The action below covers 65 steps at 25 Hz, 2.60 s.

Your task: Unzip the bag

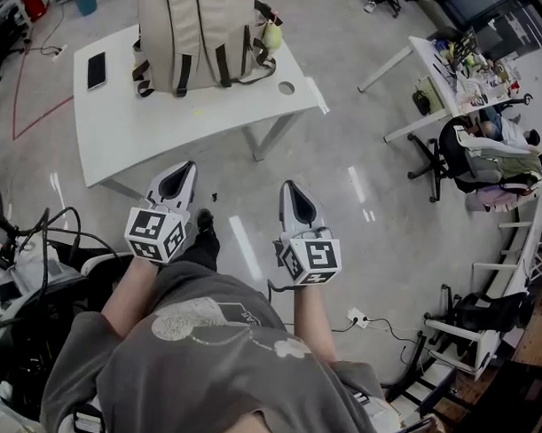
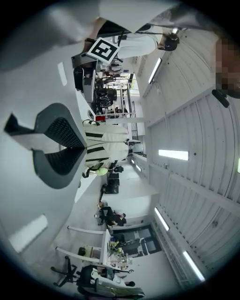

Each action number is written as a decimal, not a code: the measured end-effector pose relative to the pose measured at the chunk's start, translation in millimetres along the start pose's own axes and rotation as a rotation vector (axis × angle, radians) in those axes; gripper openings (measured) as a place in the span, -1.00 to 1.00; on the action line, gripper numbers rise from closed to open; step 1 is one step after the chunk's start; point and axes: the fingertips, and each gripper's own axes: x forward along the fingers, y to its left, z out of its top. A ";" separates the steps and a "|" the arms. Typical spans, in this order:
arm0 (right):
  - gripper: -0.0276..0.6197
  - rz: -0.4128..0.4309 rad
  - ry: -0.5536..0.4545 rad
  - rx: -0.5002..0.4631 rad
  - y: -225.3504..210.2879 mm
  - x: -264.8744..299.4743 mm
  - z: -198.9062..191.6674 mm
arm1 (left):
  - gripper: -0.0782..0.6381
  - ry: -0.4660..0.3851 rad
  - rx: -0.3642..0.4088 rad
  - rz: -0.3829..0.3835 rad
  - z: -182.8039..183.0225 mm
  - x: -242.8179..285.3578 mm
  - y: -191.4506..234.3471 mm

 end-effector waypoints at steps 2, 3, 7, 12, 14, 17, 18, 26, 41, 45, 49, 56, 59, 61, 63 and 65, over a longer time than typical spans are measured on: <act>-0.91 0.019 0.002 -0.006 -9.2 24.6 10.0 | -0.76 -0.002 -0.002 0.011 8.6 19.7 11.5; -0.92 0.026 0.006 -0.006 -14.1 37.1 13.1 | -0.76 -0.003 -0.002 0.017 12.2 28.6 17.2; -0.92 0.062 0.026 0.005 -25.5 87.4 21.1 | -0.76 0.007 -0.010 0.052 18.0 54.3 43.3; -0.91 0.115 0.016 -0.013 -30.6 147.4 42.6 | -0.76 -0.001 -0.030 0.097 29.8 76.6 75.9; -0.91 0.128 0.008 -0.006 -32.2 167.4 48.5 | -0.76 -0.014 -0.023 0.117 38.0 82.6 88.7; -0.91 0.146 0.005 -0.004 -34.1 188.6 52.8 | -0.76 -0.026 -0.015 0.151 46.5 86.2 104.4; -0.91 0.147 0.005 -0.002 -36.4 194.7 54.1 | -0.76 -0.029 -0.013 0.161 48.8 86.9 108.4; -0.91 0.173 -0.004 0.033 -58.4 245.6 64.6 | -0.76 -0.020 -0.038 0.260 48.0 91.8 136.9; -0.89 0.389 0.084 -0.092 -73.7 364.0 63.2 | -0.76 -0.055 -0.054 0.472 72.0 155.7 159.1; -0.72 0.440 0.108 -0.163 -66.9 381.5 53.9 | -0.76 -0.053 -0.048 0.502 75.6 173.4 162.1; -0.59 0.434 0.139 -0.211 -67.4 400.9 43.1 | -0.76 -0.051 -0.046 0.522 77.2 188.0 166.9; -0.80 0.400 0.151 -0.190 -76.0 416.5 36.9 | -0.76 -0.035 -0.075 0.542 68.4 203.7 172.7; -0.80 0.444 0.156 -0.168 -74.8 414.9 33.9 | -0.76 -0.032 -0.080 0.543 64.8 211.5 174.8; -0.81 0.463 0.154 -0.173 -73.2 412.7 32.3 | -0.76 -0.033 -0.079 0.540 64.6 216.2 174.4; -0.81 0.477 0.154 -0.171 -71.5 410.4 31.1 | -0.76 -0.033 -0.075 0.534 65.7 220.2 173.0; -0.81 0.487 0.156 -0.165 -69.8 408.2 29.0 | -0.76 -0.027 -0.074 0.528 64.8 223.4 171.8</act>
